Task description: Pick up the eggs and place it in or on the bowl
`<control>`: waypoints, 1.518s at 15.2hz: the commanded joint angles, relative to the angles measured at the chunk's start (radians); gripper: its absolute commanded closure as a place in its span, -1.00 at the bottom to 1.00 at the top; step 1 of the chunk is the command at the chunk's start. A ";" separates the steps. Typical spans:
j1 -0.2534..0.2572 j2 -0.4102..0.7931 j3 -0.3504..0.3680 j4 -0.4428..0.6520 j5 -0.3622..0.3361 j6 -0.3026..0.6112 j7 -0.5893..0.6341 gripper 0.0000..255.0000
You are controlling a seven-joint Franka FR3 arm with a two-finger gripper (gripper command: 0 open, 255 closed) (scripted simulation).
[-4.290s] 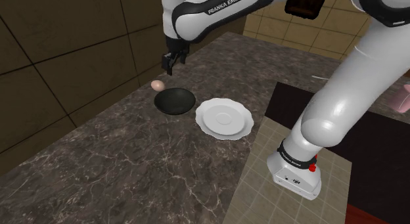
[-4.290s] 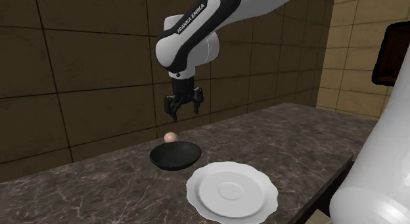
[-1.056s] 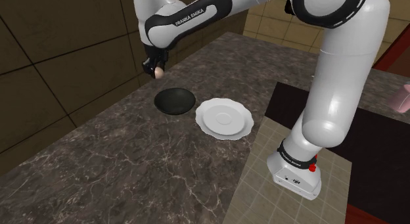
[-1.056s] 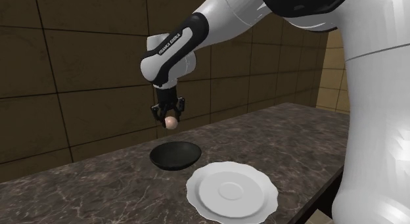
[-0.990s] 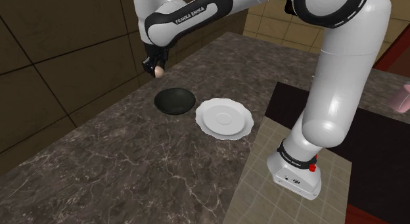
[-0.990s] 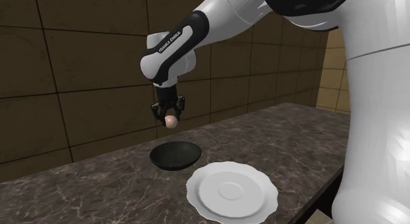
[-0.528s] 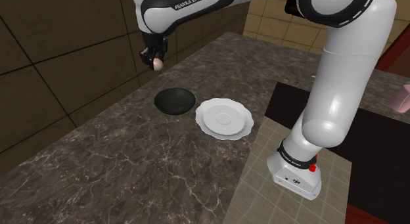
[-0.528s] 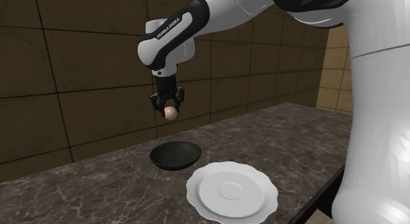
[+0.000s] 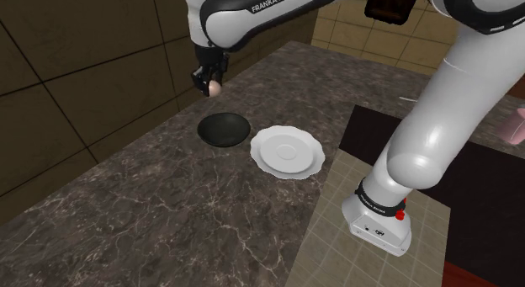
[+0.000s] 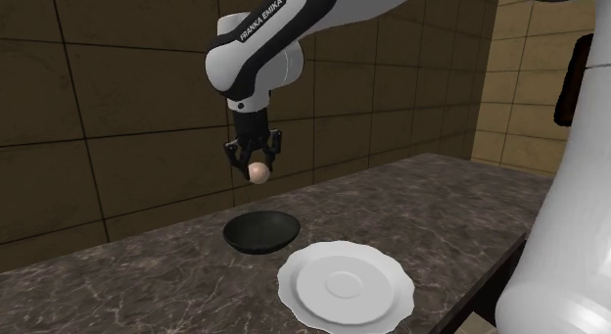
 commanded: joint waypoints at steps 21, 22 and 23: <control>0.028 -0.113 0.041 -0.335 -0.005 0.212 0.113 1.00; 0.028 -0.113 0.041 -0.335 -0.005 0.212 0.113 1.00; 0.028 -0.113 0.041 -0.335 -0.005 0.212 0.113 1.00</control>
